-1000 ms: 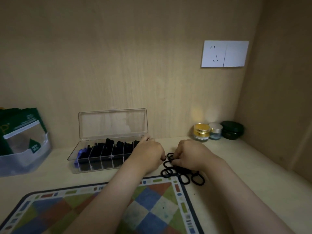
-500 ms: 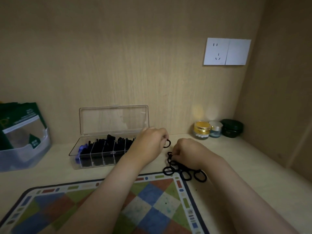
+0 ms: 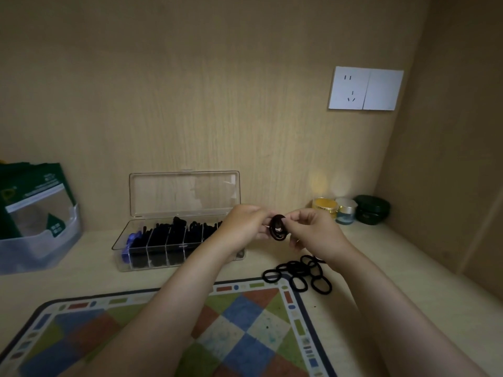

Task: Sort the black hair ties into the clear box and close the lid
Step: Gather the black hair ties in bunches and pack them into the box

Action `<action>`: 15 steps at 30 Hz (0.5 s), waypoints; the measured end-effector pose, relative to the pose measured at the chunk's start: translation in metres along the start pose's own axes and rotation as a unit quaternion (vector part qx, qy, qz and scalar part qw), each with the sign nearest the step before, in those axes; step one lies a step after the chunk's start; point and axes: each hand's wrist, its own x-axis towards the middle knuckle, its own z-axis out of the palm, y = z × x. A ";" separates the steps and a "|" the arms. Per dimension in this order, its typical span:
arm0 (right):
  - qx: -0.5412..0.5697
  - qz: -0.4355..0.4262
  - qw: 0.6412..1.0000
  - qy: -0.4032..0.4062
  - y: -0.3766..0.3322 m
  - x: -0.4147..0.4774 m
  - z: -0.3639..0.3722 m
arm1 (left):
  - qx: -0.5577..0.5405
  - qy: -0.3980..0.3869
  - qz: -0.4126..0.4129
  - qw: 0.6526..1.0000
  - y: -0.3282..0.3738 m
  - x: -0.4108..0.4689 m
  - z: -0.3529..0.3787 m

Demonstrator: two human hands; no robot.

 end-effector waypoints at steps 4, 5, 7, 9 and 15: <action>-0.028 -0.005 0.999 0.034 0.001 0.000 0.003 | 0.051 -0.029 0.004 0.998 -0.004 0.000 -0.001; -0.032 -0.002 0.999 0.033 0.001 0.000 0.003 | 0.060 -0.029 -0.001 0.998 -0.004 0.000 -0.001; -0.038 0.001 0.999 0.011 0.001 -0.001 0.002 | 0.086 -0.024 -0.007 0.996 -0.004 0.001 -0.002; -0.069 -0.010 0.997 -0.014 0.000 -0.002 -0.001 | 0.142 -0.009 0.003 0.990 -0.002 -0.001 -0.004; -0.289 0.021 0.937 -0.196 0.000 -0.004 -0.009 | 0.305 0.018 0.059 0.951 0.008 -0.018 -0.013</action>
